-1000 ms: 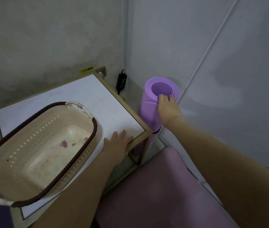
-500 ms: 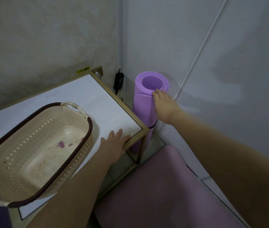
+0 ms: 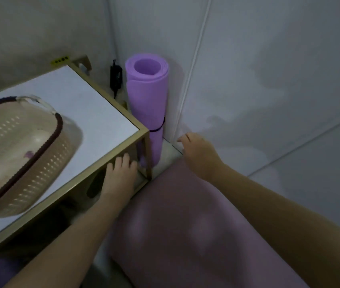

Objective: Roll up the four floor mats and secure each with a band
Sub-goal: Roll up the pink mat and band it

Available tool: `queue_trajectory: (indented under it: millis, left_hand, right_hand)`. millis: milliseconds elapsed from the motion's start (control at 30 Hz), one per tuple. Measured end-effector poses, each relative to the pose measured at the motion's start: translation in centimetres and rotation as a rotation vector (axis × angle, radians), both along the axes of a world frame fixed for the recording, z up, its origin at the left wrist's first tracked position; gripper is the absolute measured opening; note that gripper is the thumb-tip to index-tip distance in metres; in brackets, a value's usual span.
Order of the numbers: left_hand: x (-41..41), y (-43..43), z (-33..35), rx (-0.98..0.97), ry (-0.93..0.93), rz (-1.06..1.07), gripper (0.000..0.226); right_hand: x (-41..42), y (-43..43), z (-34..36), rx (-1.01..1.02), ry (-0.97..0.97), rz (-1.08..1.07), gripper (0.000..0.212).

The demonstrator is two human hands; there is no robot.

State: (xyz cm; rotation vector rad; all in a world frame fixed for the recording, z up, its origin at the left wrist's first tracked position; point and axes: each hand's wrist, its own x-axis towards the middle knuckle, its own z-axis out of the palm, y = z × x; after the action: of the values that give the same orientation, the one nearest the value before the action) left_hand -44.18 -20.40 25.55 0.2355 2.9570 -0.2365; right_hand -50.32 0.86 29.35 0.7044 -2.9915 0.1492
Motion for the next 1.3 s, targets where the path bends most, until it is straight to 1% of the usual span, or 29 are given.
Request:
queue_trajectory:
  millis: [33, 100, 167, 267, 300, 367, 400, 500, 600, 667, 833, 933, 1067, 1167, 1233, 1300]
  left_hand:
    - [1.6, 1.4, -0.9, 0.024, 0.005, -0.034, 0.046]
    - [4.8, 4.2, -2.8, 0.049, -0.047, -0.144, 0.037]
    - [8.7, 6.8, -6.5, 0.064, -0.16, -0.225, 0.043]
    - [14.8, 11.1, -10.2, 0.005, -0.31, -0.226, 0.047]
    - [17.0, 12.5, -12.2, 0.006, -0.372, -0.216, 0.047]
    - [20.8, 15.0, -16.1, -0.038, -0.508, -0.264, 0.051]
    - [22.5, 16.2, -17.7, -0.054, -0.56, -0.278, 0.054]
    - [27.3, 19.1, -23.1, -0.033, -0.659, -0.3, 0.063]
    - [31.3, 21.3, -28.1, -0.028, -0.74, -0.305, 0.074]
    - [33.4, 22.1, -31.3, -0.015, -0.785, -0.315, 0.077]
    - [35.1, 22.8, -38.5, -0.012, -0.794, -0.31, 0.073]
    - [34.1, 22.7, -40.7, -0.055, -0.766, -0.282, 0.073]
    - [32.2, 22.0, -42.7, -0.079, -0.752, -0.206, 0.08]
    - [31.8, 20.7, -44.0, -0.05, -0.69, -0.238, 0.086]
    - [31.7, 19.8, -44.4, -0.013, -0.6, -0.293, 0.081]
    - [31.3, 19.3, -44.6, 0.052, -0.539, -0.305, 0.071]
  right_hand:
    - [1.8, 1.8, -1.2, 0.023, 0.043, -0.011, 0.03]
    - [5.9, 5.6, -3.9, 0.107, 0.084, -0.043, 0.021]
    - [10.1, 9.8, -7.1, 0.198, 0.069, -0.086, 0.025]
    - [17.3, 16.2, -12.8, 0.3, -0.096, -0.197, 0.035]
    - [19.8, 18.1, -14.7, 0.313, -0.18, -0.224, 0.041]
    - [24.7, 21.8, -18.6, 0.346, -0.361, -0.259, 0.051]
    - [27.1, 23.5, -20.7, 0.402, -0.463, -0.259, 0.054]
    - [32.9, 26.9, -26.5, 0.507, -0.731, -0.296, 0.059]
    - [37.6, 28.2, -31.5, 0.494, -0.825, -0.282, 0.059]
    - [40.0, 28.6, -34.6, 0.487, -0.883, -0.247, 0.061]
    - [41.8, 28.4, -40.7, 0.408, -0.912, -0.226, 0.061]
    - [40.9, 27.7, -43.0, 0.378, -0.88, -0.202, 0.06]
    - [38.7, 26.1, -45.0, 0.317, -0.809, -0.207, 0.057]
    - [37.0, 24.2, -46.2, 0.318, -0.847, -0.203, 0.069]
    - [36.0, 22.7, -46.9, 0.338, -0.826, -0.213, 0.077]
    - [35.1, 21.2, -47.1, 0.387, -0.765, -0.204, 0.079]
